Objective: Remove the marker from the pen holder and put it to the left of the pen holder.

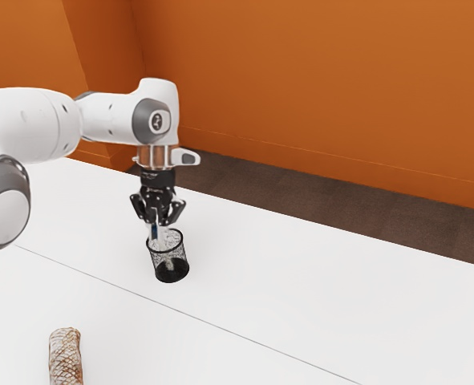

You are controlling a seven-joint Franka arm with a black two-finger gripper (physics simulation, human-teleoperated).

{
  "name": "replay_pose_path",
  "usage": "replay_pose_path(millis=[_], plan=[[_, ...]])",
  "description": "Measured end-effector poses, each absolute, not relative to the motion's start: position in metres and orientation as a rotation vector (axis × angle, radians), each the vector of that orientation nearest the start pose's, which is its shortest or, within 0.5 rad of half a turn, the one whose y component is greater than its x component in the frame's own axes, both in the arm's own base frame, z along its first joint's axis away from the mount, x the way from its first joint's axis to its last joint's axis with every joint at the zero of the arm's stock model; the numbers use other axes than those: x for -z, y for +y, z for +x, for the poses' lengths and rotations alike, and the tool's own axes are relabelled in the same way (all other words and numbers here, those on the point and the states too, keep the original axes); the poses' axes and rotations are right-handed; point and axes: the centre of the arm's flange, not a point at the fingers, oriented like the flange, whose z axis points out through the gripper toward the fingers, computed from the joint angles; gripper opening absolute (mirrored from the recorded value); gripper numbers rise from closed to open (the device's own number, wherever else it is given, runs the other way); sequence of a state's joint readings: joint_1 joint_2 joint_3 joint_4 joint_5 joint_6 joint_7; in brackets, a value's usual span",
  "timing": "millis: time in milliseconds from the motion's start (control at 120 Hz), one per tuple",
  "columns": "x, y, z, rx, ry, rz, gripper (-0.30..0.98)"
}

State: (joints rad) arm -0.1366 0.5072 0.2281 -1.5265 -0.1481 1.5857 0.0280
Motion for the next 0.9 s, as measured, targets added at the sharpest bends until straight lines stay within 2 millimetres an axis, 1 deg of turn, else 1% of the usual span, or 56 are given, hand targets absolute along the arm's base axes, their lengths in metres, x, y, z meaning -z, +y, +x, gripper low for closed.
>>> replay_pose_path(millis=[142,175,225,367,425,442,475,542,575,608,675,717,750,775,833,900], plan=[[-0.347,0.022,0.638,-0.711,-0.144,-3.111,-0.04],[-0.351,0.021,0.638,-0.705,-0.142,-3.112,-0.05],[-0.366,0.020,0.637,-0.678,-0.137,-3.121,-0.06],[-0.431,0.021,0.624,-0.566,-0.124,-3.150,-0.08],[-0.453,0.026,0.619,-0.532,-0.128,-3.147,-0.09],[-0.457,0.028,0.617,-0.526,-0.131,-3.145,-0.09],[-0.459,0.037,0.619,-0.523,-0.153,-3.140,-0.09],[-0.464,0.061,0.635,-0.484,-0.210,-3.138,-0.09],[-0.463,0.073,0.642,-0.472,-0.241,-3.142,-0.09],[-0.456,0.087,0.648,-0.477,-0.278,-3.145,-0.09],[-0.427,0.125,0.654,-0.498,-0.375,-3.155,-0.09],[-0.408,0.141,0.659,-0.493,-0.409,-3.175,-0.10],[-0.392,0.151,0.665,-0.475,-0.425,-3.187,-0.10],[-0.384,0.156,0.670,-0.452,-0.432,-3.197,-0.10],[-0.376,0.167,0.676,-0.393,-0.449,-3.214,-0.10],[-0.367,0.176,0.677,-0.353,-0.464,-3.222,-0.10]])
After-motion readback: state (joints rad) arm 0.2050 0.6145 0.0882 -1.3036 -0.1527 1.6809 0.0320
